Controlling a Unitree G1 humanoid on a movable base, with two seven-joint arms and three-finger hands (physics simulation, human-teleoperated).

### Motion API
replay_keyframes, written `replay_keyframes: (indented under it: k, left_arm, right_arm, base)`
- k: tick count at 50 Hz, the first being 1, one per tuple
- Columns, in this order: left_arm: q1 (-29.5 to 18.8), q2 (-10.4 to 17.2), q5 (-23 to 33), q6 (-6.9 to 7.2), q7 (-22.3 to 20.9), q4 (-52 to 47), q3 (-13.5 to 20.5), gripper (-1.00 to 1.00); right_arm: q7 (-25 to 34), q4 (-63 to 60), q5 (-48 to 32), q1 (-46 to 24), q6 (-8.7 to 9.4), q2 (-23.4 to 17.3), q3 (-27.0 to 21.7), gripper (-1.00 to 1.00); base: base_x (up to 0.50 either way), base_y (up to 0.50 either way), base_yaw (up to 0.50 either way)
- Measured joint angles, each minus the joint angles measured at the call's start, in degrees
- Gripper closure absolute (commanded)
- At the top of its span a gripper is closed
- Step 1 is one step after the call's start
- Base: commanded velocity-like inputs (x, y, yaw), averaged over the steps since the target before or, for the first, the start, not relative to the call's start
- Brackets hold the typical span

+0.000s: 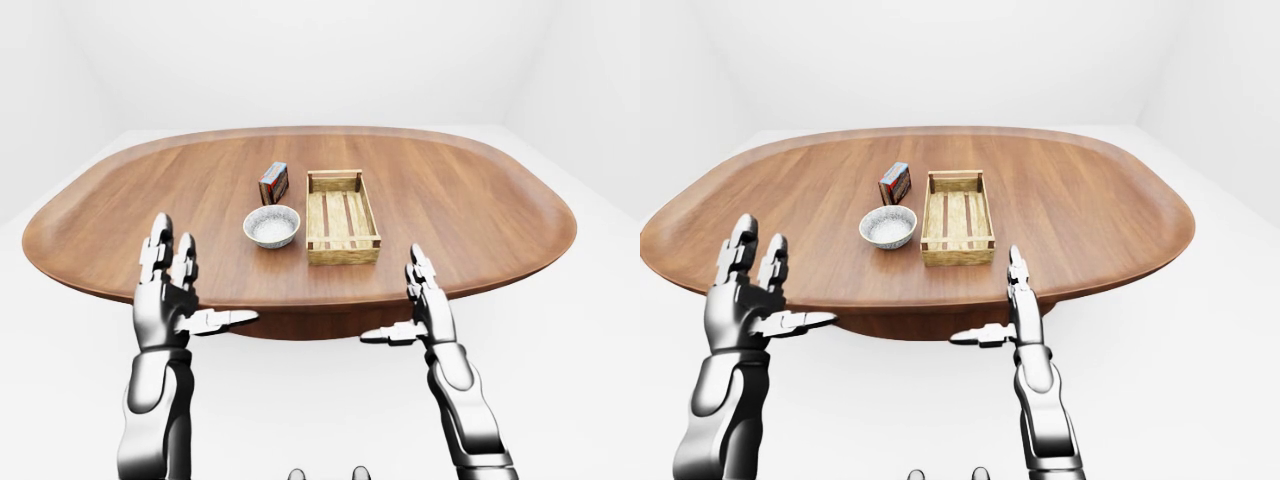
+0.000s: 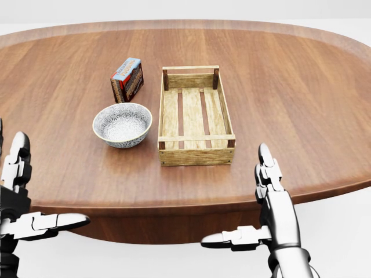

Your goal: Pick up the bowl on the left and put it in the tray.

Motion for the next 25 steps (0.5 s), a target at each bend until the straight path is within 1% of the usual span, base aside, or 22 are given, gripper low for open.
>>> replay_keyframes:
  k: [6, 18, 25]
  left_arm:
    - [0.05, 0.29, -1.05, 0.00, -0.16, -1.35, 1.05, -1.00]
    - [-0.52, 1.03, -2.56, 0.00, -0.03, -2.47, 2.61, -1.00]
    - [-0.70, 1.21, -2.85, 0.00, 0.02, -2.36, 2.89, -1.00]
  right_arm:
    - [0.01, -4.57, -0.83, 1.92, 1.45, 0.16, 0.96, -1.00]
    - [-0.84, -21.17, -3.83, 9.49, 1.45, -0.31, 5.75, -1.00]
    - [-1.56, -27.11, -4.80, 12.27, 1.45, -1.02, 8.11, -1.00]
  base:
    - [0.00, 0.00, 0.00]
    - [0.00, 0.00, 0.00]
    - [0.00, 0.00, 0.00]
